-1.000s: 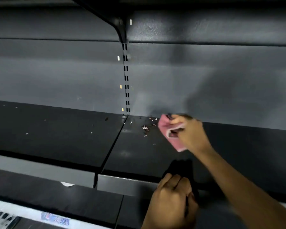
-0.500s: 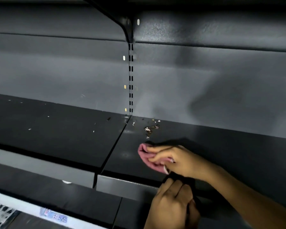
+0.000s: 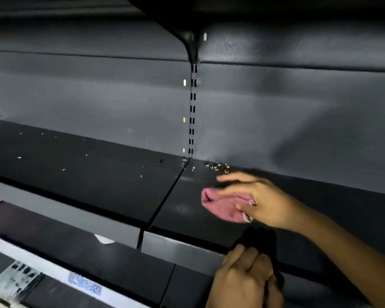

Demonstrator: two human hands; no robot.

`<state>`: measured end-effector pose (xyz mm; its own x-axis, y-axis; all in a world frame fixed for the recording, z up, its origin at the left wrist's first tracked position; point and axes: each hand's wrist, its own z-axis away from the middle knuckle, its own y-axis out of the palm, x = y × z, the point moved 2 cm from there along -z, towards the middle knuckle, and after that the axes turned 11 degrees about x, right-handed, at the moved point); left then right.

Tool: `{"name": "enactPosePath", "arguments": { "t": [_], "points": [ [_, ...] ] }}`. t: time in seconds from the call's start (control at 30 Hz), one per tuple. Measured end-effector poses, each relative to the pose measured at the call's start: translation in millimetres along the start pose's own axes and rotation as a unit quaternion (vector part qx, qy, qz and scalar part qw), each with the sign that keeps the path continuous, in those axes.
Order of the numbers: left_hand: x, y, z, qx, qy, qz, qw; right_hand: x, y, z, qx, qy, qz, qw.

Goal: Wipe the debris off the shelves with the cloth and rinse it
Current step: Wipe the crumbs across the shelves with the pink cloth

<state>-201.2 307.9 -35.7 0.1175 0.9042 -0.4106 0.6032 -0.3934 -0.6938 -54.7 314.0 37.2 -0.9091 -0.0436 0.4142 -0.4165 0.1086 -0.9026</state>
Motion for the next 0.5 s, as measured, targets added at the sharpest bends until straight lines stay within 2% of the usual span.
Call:
{"name": "enactPosePath", "arguments": {
  "t": [0.1,0.27,0.4,0.5],
  "points": [
    [-2,-8,2,0.013,-0.014,0.010,1.000,0,18,33,0.047,0.002,-0.033,0.998],
    [38,-40,6,0.039,-0.082,-0.016,0.996,-17,28,51,0.029,0.107,-0.034,0.993],
    [86,-83,19,0.019,-0.118,-0.066,0.991,-2,33,28,0.023,0.137,-0.037,0.990],
    [97,-99,21,0.033,-0.096,-0.081,0.992,17,43,-10,0.058,0.141,-0.022,0.988]
  ]
}}
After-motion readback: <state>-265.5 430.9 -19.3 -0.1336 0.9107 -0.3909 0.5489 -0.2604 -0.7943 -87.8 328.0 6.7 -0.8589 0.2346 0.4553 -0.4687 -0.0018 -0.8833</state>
